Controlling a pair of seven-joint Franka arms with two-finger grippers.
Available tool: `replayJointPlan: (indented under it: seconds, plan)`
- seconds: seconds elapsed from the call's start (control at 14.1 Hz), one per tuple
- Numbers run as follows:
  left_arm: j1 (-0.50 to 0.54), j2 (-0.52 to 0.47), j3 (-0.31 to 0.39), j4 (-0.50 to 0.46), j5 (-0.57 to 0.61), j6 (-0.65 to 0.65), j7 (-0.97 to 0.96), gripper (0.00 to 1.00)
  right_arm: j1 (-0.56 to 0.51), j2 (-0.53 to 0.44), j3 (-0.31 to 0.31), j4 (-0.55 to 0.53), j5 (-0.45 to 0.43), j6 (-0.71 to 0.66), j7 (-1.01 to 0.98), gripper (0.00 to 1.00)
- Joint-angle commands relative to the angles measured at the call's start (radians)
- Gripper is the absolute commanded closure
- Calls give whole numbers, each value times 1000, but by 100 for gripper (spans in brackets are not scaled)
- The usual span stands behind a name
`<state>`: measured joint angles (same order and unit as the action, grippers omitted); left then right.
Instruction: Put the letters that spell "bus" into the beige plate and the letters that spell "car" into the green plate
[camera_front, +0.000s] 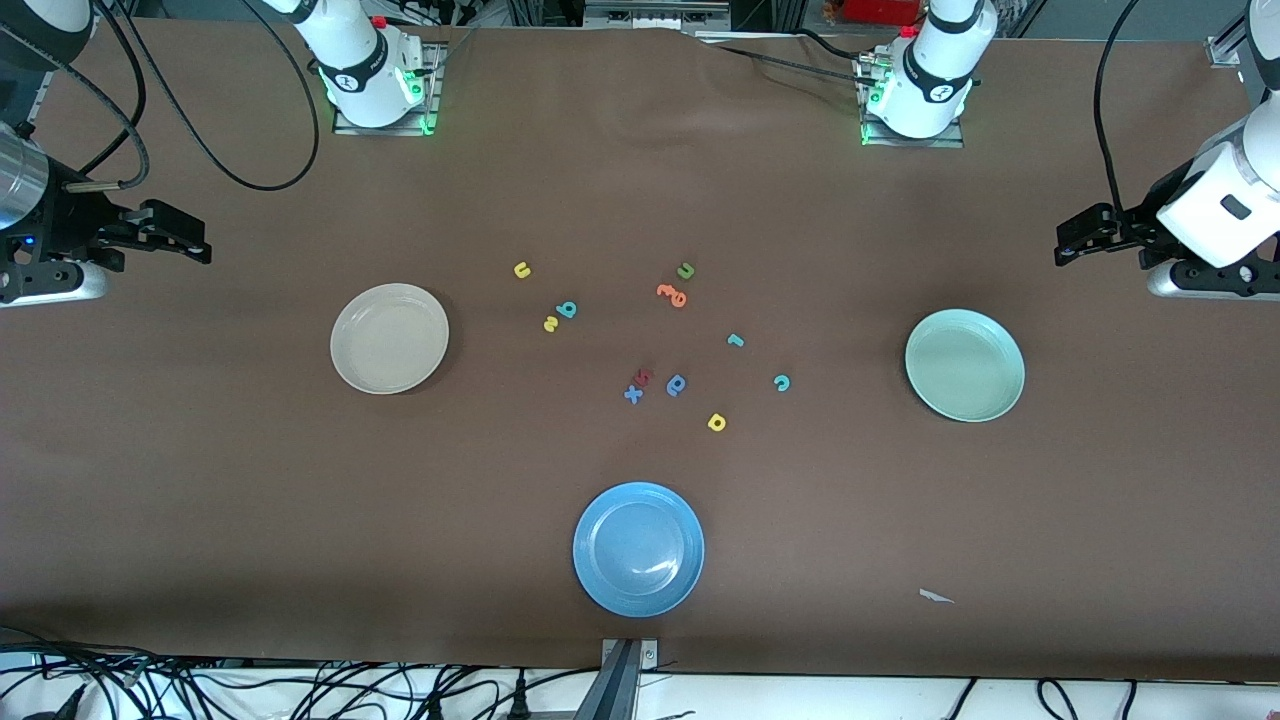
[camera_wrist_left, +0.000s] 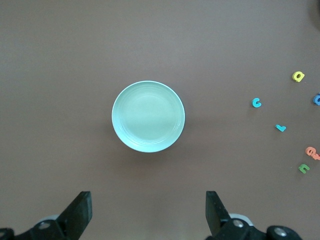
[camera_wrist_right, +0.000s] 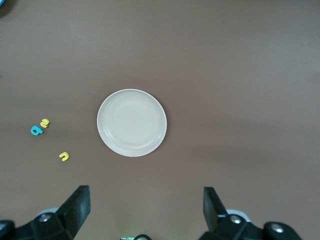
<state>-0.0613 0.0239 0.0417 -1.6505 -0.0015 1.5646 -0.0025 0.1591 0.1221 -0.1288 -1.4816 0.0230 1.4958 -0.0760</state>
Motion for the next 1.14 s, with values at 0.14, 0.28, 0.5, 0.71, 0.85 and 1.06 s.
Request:
replayJointPlan:
  seconds: [0.14, 0.28, 0.5, 0.71, 0.85, 1.06]
  plan:
    - [6, -1, -11, 4, 29, -6, 1, 0, -4, -2, 3, 6, -9, -15, 10, 0]
    - [6, -1, -11, 4, 28, -8, 1, 0, -4, -4, 3, 6, -9, -15, 12, 0]
    - [6, 1, -11, 4, 28, -6, 1, 0, -4, -2, 3, 6, -9, -15, 12, 0]
    - [6, 1, -11, 4, 28, -6, 1, 0, -4, -2, 3, 6, -9, -15, 12, 0]
    - [6, 2, -10, 4, 26, -6, 1, 0, -4, -2, 3, 6, -9, -15, 12, 0]
    - [6, 5, -10, 4, 18, -6, -1, 0, -4, -2, 3, 6, -9, -15, 12, 0]
